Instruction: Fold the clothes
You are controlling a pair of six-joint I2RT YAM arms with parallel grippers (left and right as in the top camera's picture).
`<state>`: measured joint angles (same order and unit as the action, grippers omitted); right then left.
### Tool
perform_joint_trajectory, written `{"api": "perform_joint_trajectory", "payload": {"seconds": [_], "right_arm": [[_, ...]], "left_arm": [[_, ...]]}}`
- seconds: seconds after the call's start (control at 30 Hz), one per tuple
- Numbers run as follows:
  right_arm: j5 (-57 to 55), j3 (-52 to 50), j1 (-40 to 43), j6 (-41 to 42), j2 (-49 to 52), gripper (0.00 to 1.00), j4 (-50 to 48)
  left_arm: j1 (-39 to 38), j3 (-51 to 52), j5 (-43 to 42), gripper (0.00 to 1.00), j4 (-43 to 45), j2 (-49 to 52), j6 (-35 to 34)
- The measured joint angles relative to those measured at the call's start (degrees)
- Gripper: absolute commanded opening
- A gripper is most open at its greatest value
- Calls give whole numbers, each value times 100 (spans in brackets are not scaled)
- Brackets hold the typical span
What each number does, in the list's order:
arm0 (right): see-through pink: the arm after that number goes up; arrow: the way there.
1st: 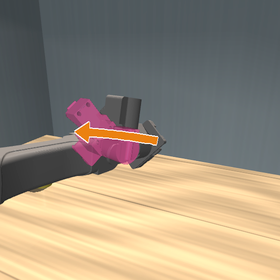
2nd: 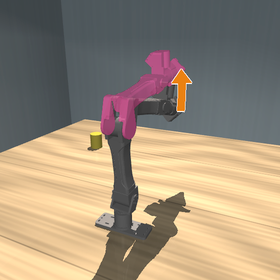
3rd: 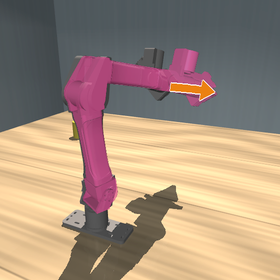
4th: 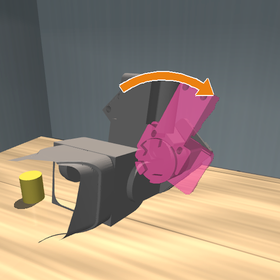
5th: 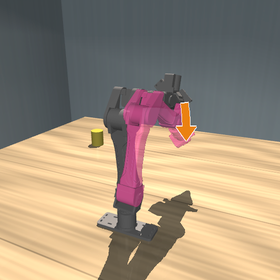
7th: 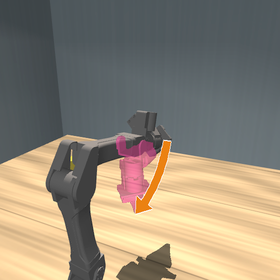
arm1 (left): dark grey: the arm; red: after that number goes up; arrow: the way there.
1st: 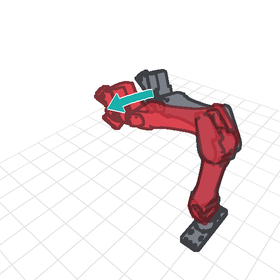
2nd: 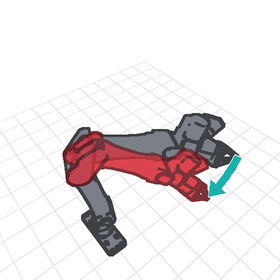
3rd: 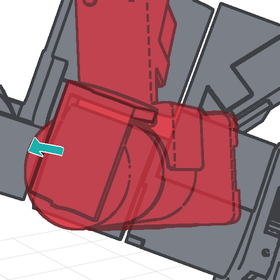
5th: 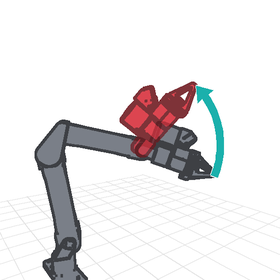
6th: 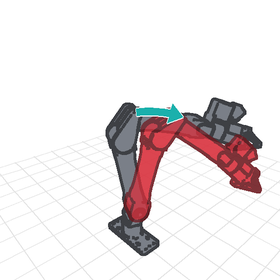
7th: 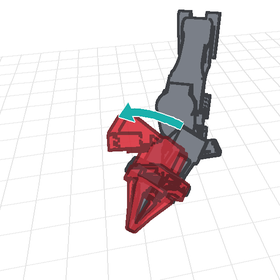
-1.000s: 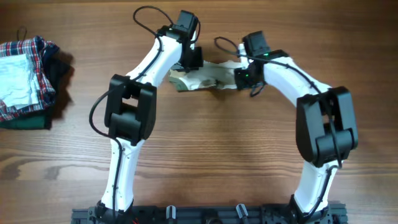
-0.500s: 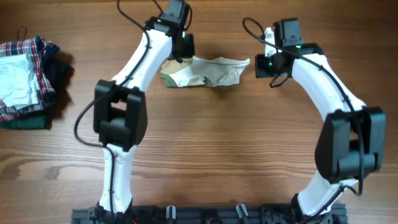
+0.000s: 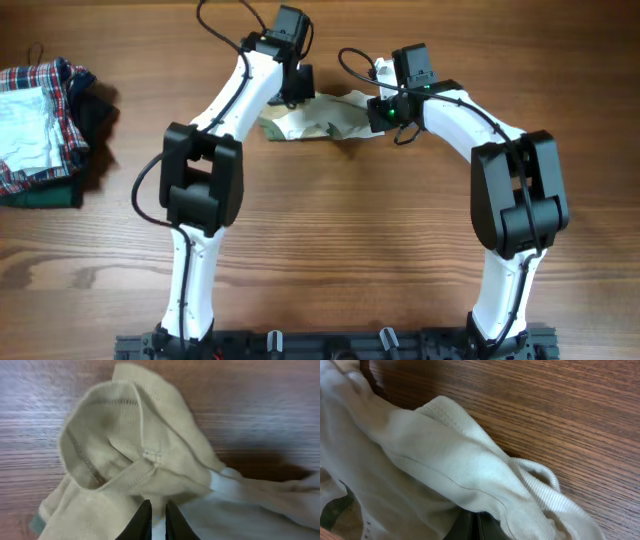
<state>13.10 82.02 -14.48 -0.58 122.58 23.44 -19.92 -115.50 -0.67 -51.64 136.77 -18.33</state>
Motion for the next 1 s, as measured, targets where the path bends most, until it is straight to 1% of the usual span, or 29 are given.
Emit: {"api": "perform_joint_trajectory", "payload": {"seconds": [0.1, 0.23, 0.3, 0.37, 0.4, 0.43, 0.5, 0.53, 0.57, 0.6, 0.63, 0.67, 0.73, 0.77, 0.93, 1.0], "right_arm": [[46, 0, 0, 0, 0, 4, 2], [63, 0, 4, 0, -11, 4, 26], [63, 0, 4, 0, -66, 4, 107], [63, -7, 4, 0, -234, 4, 177], [61, -11, 4, 0, -391, 6, 208], [61, -11, 4, 2, -586, 14, 223], [59, -11, 4, 22, -1228, 31, 216], [42, -11, 4, 31, -1458, 41, 216], [-7, -11, 4, 55, -1679, 48, 216], [-105, -9, 4, 92, -1770, 57, 240], [-184, -4, 4, 79, -1770, 73, 282], [-278, -7, 4, 55, -1755, 79, 374], [-393, -9, 4, 79, -1685, 97, 505], [-420, -7, 4, 66, -1604, 99, 529], [-450, -11, 4, 87, -468, 99, 426], [-411, -11, 4, 87, -157, 98, 348]], "left_arm": [[2, 20, 24, 7, 0, 160, 0], [52, 15, 39, 15, 0, 70, 0], [177, 15, 44, 22, -236, -295, -22], [442, -33, 42, 23, -575, -887, -131], [573, -68, 39, 23, -778, -1067, -173], [686, -94, 42, 24, -925, -1156, -195], [822, -79, 44, 28, -1163, -1167, -214], [820, -68, 42, 35, -1185, -1161, -219], [804, -66, 42, 48, -1182, -1161, -234], [793, -63, 39, 62, -1187, -1161, -245], [791, -63, 37, 73, -1211, -1161, -280], [791, -61, 39, 77, -1250, -1161, -282], [791, 20, 39, 78, -1294, -1161, -302], [791, 61, 42, 78, -1296, -1161, -299], [791, 306, 66, 79, -1331, -1158, -302], [791, 306, 90, 79, -1329, -1158, -302]]}}
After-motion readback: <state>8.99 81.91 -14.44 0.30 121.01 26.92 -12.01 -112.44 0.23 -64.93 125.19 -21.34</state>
